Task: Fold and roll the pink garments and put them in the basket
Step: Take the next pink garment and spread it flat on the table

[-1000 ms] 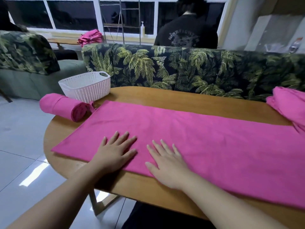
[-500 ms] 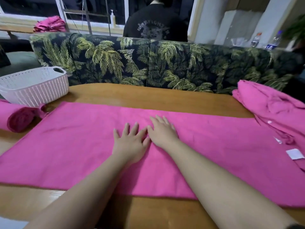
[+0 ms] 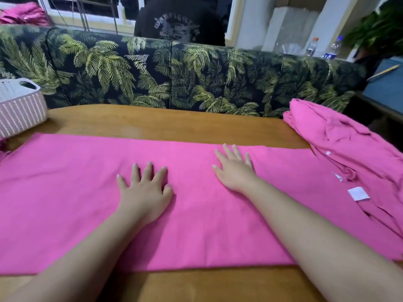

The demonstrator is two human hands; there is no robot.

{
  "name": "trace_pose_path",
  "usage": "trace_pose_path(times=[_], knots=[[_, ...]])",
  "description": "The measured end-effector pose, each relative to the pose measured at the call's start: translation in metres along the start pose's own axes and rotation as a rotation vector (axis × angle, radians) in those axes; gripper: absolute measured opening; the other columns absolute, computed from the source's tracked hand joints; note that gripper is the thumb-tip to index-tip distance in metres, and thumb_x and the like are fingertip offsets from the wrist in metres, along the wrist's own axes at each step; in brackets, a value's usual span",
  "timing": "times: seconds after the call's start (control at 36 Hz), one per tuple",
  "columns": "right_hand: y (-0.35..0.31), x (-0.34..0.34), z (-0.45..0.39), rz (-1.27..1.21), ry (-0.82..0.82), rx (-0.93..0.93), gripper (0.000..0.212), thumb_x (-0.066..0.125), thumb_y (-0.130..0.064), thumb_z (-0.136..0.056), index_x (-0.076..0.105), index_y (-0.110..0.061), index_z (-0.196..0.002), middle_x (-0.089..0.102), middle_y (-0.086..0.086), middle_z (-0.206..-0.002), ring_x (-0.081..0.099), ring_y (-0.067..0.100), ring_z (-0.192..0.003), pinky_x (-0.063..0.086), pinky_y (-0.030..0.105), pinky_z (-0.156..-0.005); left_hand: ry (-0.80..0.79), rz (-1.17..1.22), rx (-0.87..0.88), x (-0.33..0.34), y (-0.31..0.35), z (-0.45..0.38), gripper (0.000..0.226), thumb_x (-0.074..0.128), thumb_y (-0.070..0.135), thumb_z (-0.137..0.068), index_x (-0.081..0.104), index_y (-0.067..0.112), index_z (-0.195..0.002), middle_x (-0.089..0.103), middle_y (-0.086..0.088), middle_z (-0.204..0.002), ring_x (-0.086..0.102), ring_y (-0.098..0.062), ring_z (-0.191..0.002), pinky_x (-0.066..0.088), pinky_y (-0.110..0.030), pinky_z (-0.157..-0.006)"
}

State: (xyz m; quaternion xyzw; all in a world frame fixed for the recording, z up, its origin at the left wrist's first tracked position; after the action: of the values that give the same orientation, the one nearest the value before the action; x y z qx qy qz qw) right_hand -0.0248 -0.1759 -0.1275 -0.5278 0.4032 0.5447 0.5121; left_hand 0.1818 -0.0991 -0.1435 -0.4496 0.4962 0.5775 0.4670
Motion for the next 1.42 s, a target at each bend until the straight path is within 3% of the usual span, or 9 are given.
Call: trace_pose_path(times=[0.11, 0.25, 0.44, 0.67, 0.75, 0.83, 1.03, 1.19, 1.42], knots=[[-0.033, 0.015, 0.062, -0.088, -0.005, -0.039, 0.062, 0.028, -0.042, -0.102, 0.006, -0.017, -0.155, -0.004, 0.001, -0.162, -0.010, 0.019, -0.148, -0.007, 0.045, -0.117, 0.054, 0.045, 0.095, -0.003, 0.044, 0.010, 0.053, 0.026, 0.032, -0.097, 0.025, 0.015, -0.147, 0.007, -0.006, -0.161, -0.003, -0.025, -0.148, 0.003, -0.058, -0.115], [-0.017, 0.027, 0.122, -0.093, 0.061, -0.012, 0.065, 0.025, -0.051, -0.100, 0.005, -0.021, -0.155, -0.001, -0.005, -0.162, -0.007, 0.013, -0.148, -0.008, 0.038, -0.117, 0.068, -0.023, 0.274, 0.016, 0.074, 0.035, 0.088, -0.013, 0.062, -0.071, 0.008, 0.035, -0.152, 0.005, 0.005, -0.162, 0.000, -0.020, -0.149, 0.009, -0.052, -0.116], [0.098, 0.026, 0.187, -0.060, 0.080, 0.303, 0.066, 0.016, -0.068, -0.092, 0.004, -0.042, -0.152, -0.003, -0.005, -0.162, -0.006, 0.020, -0.149, -0.002, 0.043, -0.119, 0.048, -0.038, 0.273, 0.019, 0.066, 0.034, 0.093, -0.015, 0.071, -0.065, 0.008, 0.042, -0.151, 0.005, 0.007, -0.162, 0.001, -0.021, -0.149, 0.009, -0.051, -0.117], [0.184, 0.022, 0.242, -0.102, 0.091, 0.640, 0.084, 0.018, -0.065, -0.095, -0.002, -0.009, -0.154, -0.003, 0.009, -0.162, -0.004, 0.022, -0.149, -0.005, 0.039, -0.119, 0.045, -0.031, 0.248, 0.013, 0.070, 0.039, 0.095, -0.012, 0.070, -0.064, 0.012, 0.040, -0.151, 0.007, 0.008, -0.161, 0.003, -0.021, -0.148, 0.009, -0.050, -0.115], [0.177, 0.016, 0.231, -0.142, 0.065, 0.651, 0.079, 0.027, -0.055, -0.098, -0.001, -0.007, -0.153, -0.002, 0.013, -0.161, -0.004, 0.028, -0.148, -0.002, 0.044, -0.120, 0.035, -0.019, 0.206, 0.014, 0.076, 0.035, 0.074, 0.009, 0.063, -0.083, 0.021, 0.031, -0.149, 0.012, 0.003, -0.160, 0.006, -0.024, -0.147, 0.011, -0.052, -0.113], [0.131, 0.003, 0.189, -0.198, 0.095, 0.397, 0.069, 0.035, -0.046, -0.100, 0.000, -0.023, -0.154, -0.005, 0.004, -0.162, -0.008, 0.026, -0.148, -0.003, 0.046, -0.118, 0.063, 0.001, 0.249, 0.013, 0.102, 0.023, 0.049, 0.031, 0.041, -0.097, 0.034, 0.021, -0.141, 0.021, -0.003, -0.156, 0.013, -0.022, -0.145, 0.017, -0.052, -0.113], [0.066, 0.008, 0.079, -0.150, 0.076, 0.062, 0.053, 0.027, -0.044, -0.102, 0.015, -0.034, -0.153, 0.004, -0.003, -0.162, -0.004, 0.019, -0.149, -0.004, 0.046, -0.118, 0.051, 0.040, 0.317, 0.016, 0.146, -0.013, 0.051, 0.018, 0.042, -0.101, 0.017, 0.031, -0.151, 0.010, 0.003, -0.161, 0.005, -0.019, -0.148, 0.007, -0.054, -0.116], [0.144, 0.003, 0.036, -0.075, 0.060, 0.198, 0.060, 0.022, -0.061, -0.097, 0.013, -0.040, -0.152, 0.003, -0.004, -0.162, -0.001, 0.020, -0.149, -0.002, 0.046, -0.118, 0.034, -0.057, 0.314, 0.024, 0.143, -0.014, 0.085, -0.015, 0.068, -0.070, 0.002, 0.043, -0.150, 0.001, 0.007, -0.161, -0.002, -0.021, -0.148, 0.007, -0.053, -0.114], [0.254, -0.011, 0.027, -0.012, 0.039, 0.403, 0.061, 0.014, -0.060, -0.098, 0.005, -0.036, -0.153, -0.002, -0.002, -0.162, -0.003, 0.019, -0.149, -0.003, 0.045, -0.119, 0.035, -0.095, 0.334, 0.026, 0.143, -0.014, 0.088, -0.017, 0.071, -0.065, 0.001, 0.048, -0.149, 0.001, 0.007, -0.161, -0.003, -0.021, -0.148, 0.008, -0.052, -0.114]])
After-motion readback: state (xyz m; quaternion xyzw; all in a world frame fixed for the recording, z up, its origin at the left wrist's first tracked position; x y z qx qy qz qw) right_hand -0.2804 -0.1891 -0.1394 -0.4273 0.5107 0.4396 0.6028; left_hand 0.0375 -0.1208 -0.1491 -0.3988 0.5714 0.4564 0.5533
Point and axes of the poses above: each hand's wrist, its own z-axis away from the middle knuckle, its own x-axis out of the palm, y = z × x, the point moved 8 cm from there along -z, towards the middle knuckle
